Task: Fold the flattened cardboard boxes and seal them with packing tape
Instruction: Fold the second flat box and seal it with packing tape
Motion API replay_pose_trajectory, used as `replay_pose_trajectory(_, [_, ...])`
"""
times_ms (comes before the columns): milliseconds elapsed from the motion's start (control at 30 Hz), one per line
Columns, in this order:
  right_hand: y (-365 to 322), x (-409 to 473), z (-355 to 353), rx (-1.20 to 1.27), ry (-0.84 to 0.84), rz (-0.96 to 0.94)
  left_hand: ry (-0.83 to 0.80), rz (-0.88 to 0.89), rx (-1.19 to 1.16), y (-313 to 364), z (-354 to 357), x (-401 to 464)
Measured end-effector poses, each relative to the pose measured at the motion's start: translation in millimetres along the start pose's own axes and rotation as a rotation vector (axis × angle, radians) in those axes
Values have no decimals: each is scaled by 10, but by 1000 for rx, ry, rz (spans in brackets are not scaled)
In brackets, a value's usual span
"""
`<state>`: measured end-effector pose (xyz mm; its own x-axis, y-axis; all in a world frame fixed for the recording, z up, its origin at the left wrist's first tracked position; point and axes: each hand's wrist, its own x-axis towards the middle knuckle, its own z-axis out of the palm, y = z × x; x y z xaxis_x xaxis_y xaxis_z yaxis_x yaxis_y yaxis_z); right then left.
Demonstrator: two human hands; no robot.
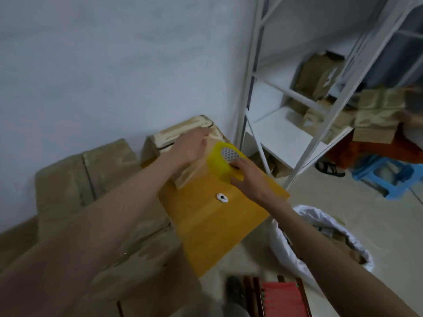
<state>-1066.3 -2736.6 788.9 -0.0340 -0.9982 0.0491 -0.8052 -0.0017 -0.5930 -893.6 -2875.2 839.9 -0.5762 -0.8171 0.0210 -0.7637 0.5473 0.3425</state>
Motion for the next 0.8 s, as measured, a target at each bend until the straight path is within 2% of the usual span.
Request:
replay_pose_trajectory(233, [-1293,-246,62,114,87,-179,71,10,-176,-453,-985,-1064])
replay_pose_trajectory(400, [-1972,-298,212,184,46,-300,246,-32,-291,-897,-1451,-1744])
replay_pose_trajectory(567, [-2414,-266,339,231,-27,-362,348,-113,-384,-1242,-1715,-2153])
replay_pose_trajectory(800, [-2650,-211,364,395,-184,-365,388,-100,-449,-1491,-1818,-2407])
